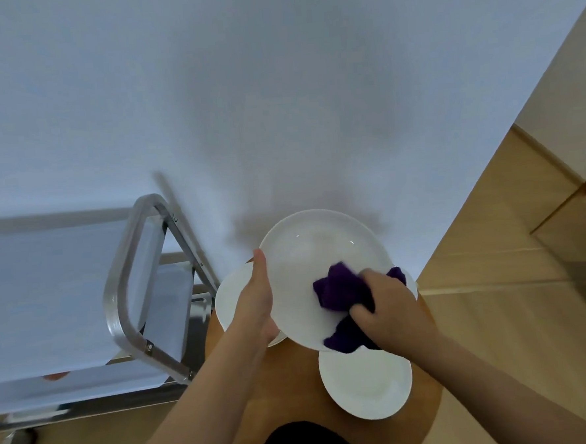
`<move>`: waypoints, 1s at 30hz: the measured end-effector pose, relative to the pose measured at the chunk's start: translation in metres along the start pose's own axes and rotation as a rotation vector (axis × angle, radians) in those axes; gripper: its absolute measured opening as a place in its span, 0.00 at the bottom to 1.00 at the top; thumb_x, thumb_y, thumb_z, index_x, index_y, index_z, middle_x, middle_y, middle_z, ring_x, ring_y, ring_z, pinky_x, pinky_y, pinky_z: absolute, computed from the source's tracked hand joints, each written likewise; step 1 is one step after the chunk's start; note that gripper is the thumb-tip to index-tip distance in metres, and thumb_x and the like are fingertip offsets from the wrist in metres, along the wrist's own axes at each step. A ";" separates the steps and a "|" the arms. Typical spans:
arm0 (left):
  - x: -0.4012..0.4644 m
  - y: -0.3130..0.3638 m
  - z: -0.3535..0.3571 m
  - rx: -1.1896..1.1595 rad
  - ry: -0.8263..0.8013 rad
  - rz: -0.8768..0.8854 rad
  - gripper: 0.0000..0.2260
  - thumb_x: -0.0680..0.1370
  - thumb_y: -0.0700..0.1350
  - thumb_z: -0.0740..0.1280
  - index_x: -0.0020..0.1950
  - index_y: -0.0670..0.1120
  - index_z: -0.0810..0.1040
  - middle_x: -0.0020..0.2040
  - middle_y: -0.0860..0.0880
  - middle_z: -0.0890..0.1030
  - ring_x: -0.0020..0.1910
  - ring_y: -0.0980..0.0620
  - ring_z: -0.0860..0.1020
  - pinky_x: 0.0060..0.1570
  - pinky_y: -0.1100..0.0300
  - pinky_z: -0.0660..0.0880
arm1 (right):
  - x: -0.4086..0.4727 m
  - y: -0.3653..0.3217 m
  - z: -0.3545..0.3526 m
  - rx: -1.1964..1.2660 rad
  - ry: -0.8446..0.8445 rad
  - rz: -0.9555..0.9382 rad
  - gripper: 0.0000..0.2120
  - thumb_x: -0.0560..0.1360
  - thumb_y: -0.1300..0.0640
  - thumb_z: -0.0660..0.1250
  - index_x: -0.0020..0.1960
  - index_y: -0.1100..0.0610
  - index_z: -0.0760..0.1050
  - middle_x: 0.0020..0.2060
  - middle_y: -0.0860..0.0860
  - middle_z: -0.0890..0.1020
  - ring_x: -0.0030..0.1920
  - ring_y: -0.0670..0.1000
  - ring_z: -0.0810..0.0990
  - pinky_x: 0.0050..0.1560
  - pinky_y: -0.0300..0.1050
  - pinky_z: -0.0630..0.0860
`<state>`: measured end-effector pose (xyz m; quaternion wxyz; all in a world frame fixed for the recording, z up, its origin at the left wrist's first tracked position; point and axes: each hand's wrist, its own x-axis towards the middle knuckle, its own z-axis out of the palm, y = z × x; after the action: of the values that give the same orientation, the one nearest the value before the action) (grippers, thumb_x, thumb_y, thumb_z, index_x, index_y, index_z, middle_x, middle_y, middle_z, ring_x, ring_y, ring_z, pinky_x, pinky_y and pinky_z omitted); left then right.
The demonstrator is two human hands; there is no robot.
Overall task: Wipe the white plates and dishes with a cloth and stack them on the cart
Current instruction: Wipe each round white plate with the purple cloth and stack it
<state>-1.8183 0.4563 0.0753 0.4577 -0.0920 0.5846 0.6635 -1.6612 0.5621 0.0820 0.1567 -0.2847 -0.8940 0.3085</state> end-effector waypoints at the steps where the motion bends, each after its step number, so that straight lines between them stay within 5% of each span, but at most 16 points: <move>1: 0.000 -0.002 0.001 -0.018 -0.022 -0.020 0.31 0.72 0.70 0.58 0.65 0.50 0.74 0.59 0.44 0.80 0.57 0.40 0.77 0.60 0.41 0.73 | 0.000 -0.011 0.001 0.155 0.133 0.100 0.08 0.70 0.60 0.64 0.42 0.49 0.67 0.33 0.46 0.75 0.35 0.45 0.75 0.30 0.30 0.69; 3: -0.001 -0.004 0.003 -0.047 -0.057 -0.027 0.31 0.72 0.69 0.59 0.66 0.49 0.74 0.59 0.43 0.80 0.58 0.40 0.78 0.61 0.42 0.73 | -0.003 -0.028 0.001 0.339 0.238 0.106 0.10 0.68 0.56 0.63 0.47 0.47 0.68 0.38 0.45 0.76 0.40 0.45 0.76 0.35 0.30 0.72; 5: -0.002 -0.005 0.006 -0.035 -0.083 -0.006 0.32 0.71 0.70 0.60 0.63 0.47 0.76 0.56 0.43 0.82 0.56 0.40 0.79 0.58 0.43 0.75 | -0.008 -0.035 0.008 0.174 -0.003 -0.131 0.19 0.69 0.52 0.62 0.60 0.50 0.70 0.54 0.44 0.77 0.56 0.43 0.72 0.58 0.32 0.68; 7: -0.004 -0.005 0.008 0.060 -0.066 0.002 0.32 0.70 0.72 0.59 0.57 0.47 0.79 0.49 0.44 0.84 0.51 0.43 0.81 0.52 0.46 0.78 | -0.015 -0.027 0.025 -0.126 -0.307 -0.377 0.26 0.77 0.47 0.57 0.73 0.50 0.60 0.73 0.43 0.60 0.73 0.40 0.50 0.71 0.34 0.39; 9: -0.005 -0.007 0.007 0.151 -0.033 0.008 0.31 0.69 0.73 0.58 0.54 0.48 0.80 0.44 0.46 0.85 0.48 0.45 0.82 0.47 0.49 0.79 | -0.012 -0.015 0.031 -0.288 -0.355 -0.450 0.27 0.80 0.44 0.51 0.76 0.50 0.51 0.75 0.43 0.50 0.73 0.41 0.38 0.68 0.37 0.29; 14: -0.014 -0.008 0.008 0.223 -0.071 -0.070 0.30 0.66 0.73 0.62 0.54 0.51 0.78 0.49 0.44 0.83 0.49 0.43 0.81 0.44 0.49 0.80 | 0.029 -0.011 0.007 -0.692 -0.315 -0.856 0.24 0.77 0.46 0.59 0.69 0.56 0.69 0.68 0.53 0.72 0.70 0.55 0.66 0.71 0.55 0.54; 18: -0.016 -0.012 0.007 0.201 -0.151 -0.008 0.29 0.65 0.72 0.63 0.55 0.52 0.78 0.48 0.44 0.85 0.49 0.44 0.83 0.47 0.49 0.80 | 0.063 -0.003 -0.018 -0.754 -0.318 -1.060 0.24 0.74 0.47 0.64 0.67 0.56 0.72 0.65 0.53 0.75 0.68 0.57 0.70 0.70 0.56 0.59; 24: -0.017 0.006 0.001 0.128 -0.040 0.176 0.27 0.66 0.72 0.60 0.52 0.53 0.76 0.44 0.48 0.85 0.47 0.44 0.81 0.45 0.49 0.80 | 0.063 0.015 -0.035 -0.828 -0.079 -0.685 0.26 0.75 0.44 0.54 0.65 0.57 0.74 0.65 0.58 0.74 0.67 0.62 0.70 0.67 0.62 0.61; 27: -0.016 0.011 0.004 0.058 0.046 0.243 0.20 0.71 0.70 0.59 0.43 0.55 0.75 0.33 0.53 0.83 0.42 0.48 0.81 0.34 0.57 0.77 | 0.028 0.007 -0.005 -0.576 -0.019 -0.353 0.30 0.75 0.41 0.49 0.68 0.58 0.71 0.68 0.59 0.70 0.70 0.63 0.65 0.70 0.61 0.56; 30: -0.019 0.008 0.017 0.004 0.044 0.242 0.21 0.72 0.69 0.58 0.48 0.53 0.77 0.36 0.52 0.85 0.44 0.47 0.81 0.38 0.54 0.79 | 0.005 -0.025 0.031 -0.297 -0.001 -0.082 0.37 0.72 0.37 0.38 0.74 0.54 0.61 0.75 0.53 0.57 0.76 0.57 0.51 0.72 0.55 0.45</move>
<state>-1.8060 0.4619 0.0982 0.3613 -0.0346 0.6026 0.7107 -1.6896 0.5347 0.0745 0.1246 -0.2679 -0.9407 0.1664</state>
